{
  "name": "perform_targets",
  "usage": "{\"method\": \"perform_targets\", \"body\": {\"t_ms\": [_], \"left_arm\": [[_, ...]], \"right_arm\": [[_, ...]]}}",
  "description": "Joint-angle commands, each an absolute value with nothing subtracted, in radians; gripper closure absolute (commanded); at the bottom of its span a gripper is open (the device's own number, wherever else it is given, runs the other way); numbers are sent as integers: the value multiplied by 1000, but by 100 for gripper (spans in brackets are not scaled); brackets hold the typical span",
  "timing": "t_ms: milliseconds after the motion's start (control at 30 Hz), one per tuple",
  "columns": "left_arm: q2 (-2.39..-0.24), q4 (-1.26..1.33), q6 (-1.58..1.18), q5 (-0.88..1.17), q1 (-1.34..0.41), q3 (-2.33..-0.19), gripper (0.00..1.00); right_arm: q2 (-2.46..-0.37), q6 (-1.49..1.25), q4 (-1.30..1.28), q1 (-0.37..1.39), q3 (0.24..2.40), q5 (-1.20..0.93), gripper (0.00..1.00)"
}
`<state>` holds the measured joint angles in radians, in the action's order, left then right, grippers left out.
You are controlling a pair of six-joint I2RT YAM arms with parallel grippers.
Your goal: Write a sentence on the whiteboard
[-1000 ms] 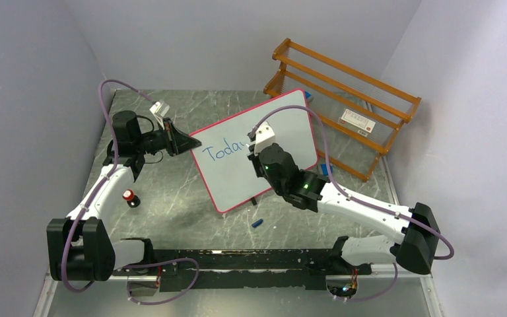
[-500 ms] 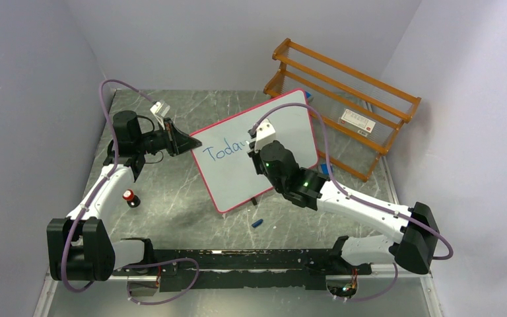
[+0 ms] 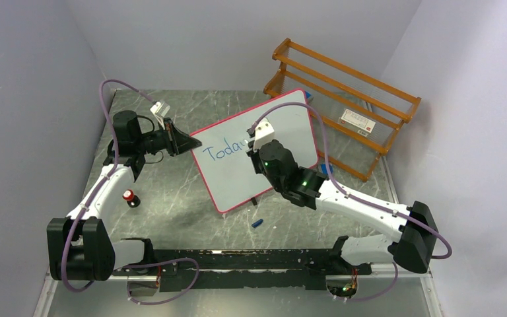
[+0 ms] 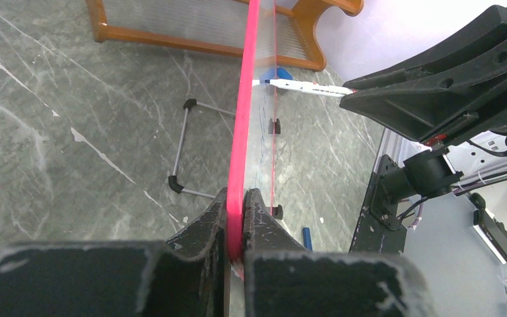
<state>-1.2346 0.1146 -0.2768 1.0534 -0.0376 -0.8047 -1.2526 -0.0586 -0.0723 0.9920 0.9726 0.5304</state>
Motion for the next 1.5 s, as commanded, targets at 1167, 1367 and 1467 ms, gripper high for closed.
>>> {"method": "perform_targets", "body": {"t_ms": [1167,1367,1467], "left_arm": [[-1264,20,-149,1005,-72,-775,95],[-1262,17,-146,1001,-73,-776,95],[-1262,15,-146,998,-74,-777,95]], "right_arm": [[-1208,-128,-203,1020,935,487,100],[-1187,-130,-210,1026,938,482,100],[-1157,-125,-210,1025,945,489,100]]}}
